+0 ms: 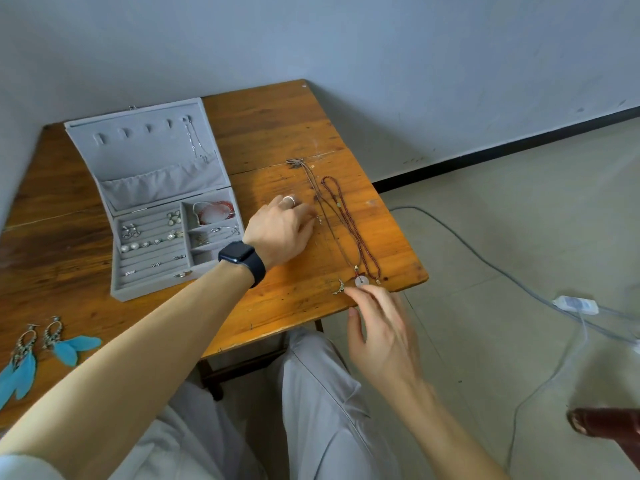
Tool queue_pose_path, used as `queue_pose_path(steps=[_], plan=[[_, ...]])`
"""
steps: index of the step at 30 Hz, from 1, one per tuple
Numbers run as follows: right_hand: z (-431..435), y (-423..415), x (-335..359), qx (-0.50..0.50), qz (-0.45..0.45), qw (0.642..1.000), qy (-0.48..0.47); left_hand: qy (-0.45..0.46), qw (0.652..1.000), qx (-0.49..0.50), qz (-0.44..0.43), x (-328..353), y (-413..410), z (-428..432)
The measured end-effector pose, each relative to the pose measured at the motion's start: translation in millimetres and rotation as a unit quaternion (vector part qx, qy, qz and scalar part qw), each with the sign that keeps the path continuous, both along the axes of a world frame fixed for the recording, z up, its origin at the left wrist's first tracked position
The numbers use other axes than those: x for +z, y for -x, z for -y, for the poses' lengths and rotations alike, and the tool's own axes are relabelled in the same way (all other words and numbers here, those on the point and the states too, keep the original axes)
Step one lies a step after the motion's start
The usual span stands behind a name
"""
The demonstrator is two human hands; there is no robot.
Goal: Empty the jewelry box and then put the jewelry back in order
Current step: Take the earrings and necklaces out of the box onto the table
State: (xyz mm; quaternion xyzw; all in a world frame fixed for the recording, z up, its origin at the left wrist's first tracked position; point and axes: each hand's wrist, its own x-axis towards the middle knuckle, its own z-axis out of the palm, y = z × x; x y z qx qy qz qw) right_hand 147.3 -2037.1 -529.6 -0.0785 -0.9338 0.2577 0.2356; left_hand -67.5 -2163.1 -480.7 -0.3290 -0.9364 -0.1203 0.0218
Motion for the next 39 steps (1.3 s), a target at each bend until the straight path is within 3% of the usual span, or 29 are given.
queue_pose_path(steps=[5,14,39], plan=[[5,1,-12,0.027,0.023,0.996,-0.078,0.042,0.999,0.003,-0.017,-14,-17,3],[13,-1,-11,0.026,0.067,0.995,-0.071,0.110,0.994,0.010,-0.024,-18,-12,1],[14,-6,-14,0.040,0.051,0.997,-0.038,0.078,0.994,0.037,0.065,-6,4,3]])
